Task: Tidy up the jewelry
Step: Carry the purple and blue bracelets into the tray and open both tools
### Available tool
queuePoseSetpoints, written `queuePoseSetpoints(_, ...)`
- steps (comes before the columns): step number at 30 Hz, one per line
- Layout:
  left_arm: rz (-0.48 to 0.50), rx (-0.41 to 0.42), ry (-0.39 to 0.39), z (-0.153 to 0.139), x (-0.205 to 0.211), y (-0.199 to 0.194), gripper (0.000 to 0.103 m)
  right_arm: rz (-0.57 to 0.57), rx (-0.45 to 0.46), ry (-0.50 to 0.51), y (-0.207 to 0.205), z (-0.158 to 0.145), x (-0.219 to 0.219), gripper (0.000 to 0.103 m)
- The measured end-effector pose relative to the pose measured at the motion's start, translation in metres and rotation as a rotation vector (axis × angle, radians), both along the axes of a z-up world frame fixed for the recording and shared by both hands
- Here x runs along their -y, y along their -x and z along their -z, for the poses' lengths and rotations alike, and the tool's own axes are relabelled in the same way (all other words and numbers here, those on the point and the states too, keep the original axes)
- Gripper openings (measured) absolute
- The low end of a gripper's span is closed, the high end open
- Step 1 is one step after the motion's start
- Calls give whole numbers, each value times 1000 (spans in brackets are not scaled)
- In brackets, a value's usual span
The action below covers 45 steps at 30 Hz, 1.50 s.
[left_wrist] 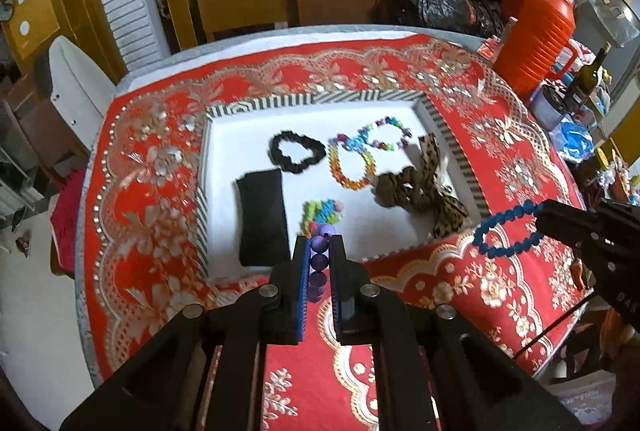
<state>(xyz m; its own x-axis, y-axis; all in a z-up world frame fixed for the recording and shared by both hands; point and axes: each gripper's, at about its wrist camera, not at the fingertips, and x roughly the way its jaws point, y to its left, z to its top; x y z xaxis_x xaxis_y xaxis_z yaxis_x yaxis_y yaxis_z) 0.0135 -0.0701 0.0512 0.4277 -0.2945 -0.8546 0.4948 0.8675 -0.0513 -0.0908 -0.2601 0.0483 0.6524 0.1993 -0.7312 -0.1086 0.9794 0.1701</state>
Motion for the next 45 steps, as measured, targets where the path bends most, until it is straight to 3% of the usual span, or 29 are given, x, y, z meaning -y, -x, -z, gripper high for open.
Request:
queuePoseSetpoints(21, -56, -1, -24, 6, -11, -40, 0, -40, -5, 30, -36, -5, -16, 9)
queuePoseSetpoints(45, -85, -13, -26, 11, -18, -49, 0, -39, -20, 23, -44, 1, -16, 9)
